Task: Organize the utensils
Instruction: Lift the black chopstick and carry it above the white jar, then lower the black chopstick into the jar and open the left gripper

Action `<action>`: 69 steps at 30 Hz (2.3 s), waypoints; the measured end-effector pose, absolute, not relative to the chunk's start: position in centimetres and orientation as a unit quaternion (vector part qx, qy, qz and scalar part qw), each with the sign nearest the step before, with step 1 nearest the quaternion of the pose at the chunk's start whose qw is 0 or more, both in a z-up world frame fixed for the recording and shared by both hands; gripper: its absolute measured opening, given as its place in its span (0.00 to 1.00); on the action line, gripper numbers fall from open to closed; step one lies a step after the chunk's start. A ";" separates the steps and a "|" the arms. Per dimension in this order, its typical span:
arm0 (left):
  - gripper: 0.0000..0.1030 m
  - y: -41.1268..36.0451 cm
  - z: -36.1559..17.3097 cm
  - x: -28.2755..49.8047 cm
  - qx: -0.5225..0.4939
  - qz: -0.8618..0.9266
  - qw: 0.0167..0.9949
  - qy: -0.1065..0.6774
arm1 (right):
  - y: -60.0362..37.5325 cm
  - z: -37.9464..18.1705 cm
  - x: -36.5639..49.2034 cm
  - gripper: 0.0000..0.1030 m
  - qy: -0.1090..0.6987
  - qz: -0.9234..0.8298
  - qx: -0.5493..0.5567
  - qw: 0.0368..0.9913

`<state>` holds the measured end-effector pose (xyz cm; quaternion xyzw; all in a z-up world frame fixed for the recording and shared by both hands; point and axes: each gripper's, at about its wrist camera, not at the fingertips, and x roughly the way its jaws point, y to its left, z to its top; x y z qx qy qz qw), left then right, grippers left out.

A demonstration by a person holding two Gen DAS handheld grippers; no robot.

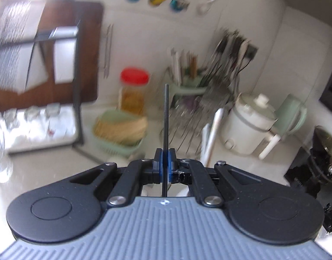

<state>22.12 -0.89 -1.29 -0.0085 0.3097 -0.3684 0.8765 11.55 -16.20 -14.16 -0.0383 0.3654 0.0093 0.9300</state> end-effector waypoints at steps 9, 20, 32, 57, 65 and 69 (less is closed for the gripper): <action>0.05 -3.1 2.4 22.3 -0.031 -0.411 0.874 0.257 | -16.3 -14.3 11.5 0.88 0.361 0.010 -0.037 0.932; 0.05 -7.6 4.1 22.1 0.000 -0.454 0.868 0.202 | -16.4 -14.2 11.5 0.88 0.361 0.017 -0.036 0.932; 0.05 -11.2 -0.5 21.1 0.036 -0.469 0.860 0.199 | -16.8 -14.5 11.4 0.88 0.356 0.021 -0.026 0.934; 0.05 -10.9 -5.4 20.0 0.083 -0.472 0.806 0.348 | -16.6 -14.7 12.0 0.88 0.347 0.018 -0.028 0.937; 0.06 -11.4 -6.3 20.5 0.086 -0.473 0.794 0.373 | -16.7 -14.8 11.9 0.88 0.346 0.015 -0.026 0.938; 0.06 -11.4 -6.2 20.4 0.082 -0.468 0.796 0.374 | -16.6 -14.8 11.8 0.88 0.344 0.014 -0.025 0.939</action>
